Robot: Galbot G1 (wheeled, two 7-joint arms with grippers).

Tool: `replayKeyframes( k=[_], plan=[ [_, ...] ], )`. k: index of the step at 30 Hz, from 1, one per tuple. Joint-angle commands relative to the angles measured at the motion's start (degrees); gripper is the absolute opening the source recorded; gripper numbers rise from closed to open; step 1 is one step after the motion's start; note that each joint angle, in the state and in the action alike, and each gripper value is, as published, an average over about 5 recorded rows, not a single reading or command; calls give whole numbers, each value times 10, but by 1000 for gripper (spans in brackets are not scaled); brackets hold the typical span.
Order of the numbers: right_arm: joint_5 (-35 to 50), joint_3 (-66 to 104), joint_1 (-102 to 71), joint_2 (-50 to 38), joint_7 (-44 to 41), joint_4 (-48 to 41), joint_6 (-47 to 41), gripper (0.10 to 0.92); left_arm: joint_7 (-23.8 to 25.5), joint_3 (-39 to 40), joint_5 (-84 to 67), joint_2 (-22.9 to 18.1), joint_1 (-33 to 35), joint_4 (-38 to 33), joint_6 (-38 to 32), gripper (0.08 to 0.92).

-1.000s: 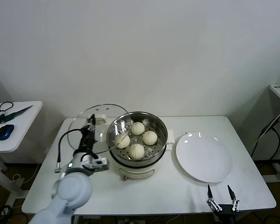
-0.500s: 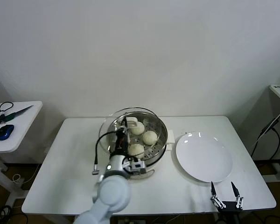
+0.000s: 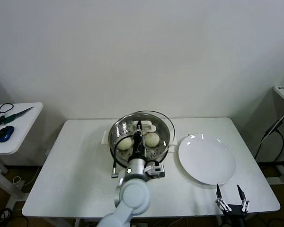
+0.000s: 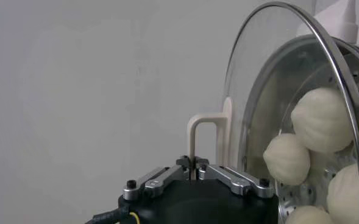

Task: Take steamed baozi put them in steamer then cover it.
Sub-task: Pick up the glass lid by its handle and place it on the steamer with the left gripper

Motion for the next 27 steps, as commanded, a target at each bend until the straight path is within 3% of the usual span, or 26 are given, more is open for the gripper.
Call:
replayKeyframes(
  k=[1, 27],
  plan=[
    [4, 0, 1, 1, 1, 0, 3, 823, -16, -2, 26, -25, -1, 42, -3, 134],
    [1, -2, 1, 12, 0, -6, 14, 823, -34, -23, 28, -23, 1, 69, -6, 134]
  ],
)
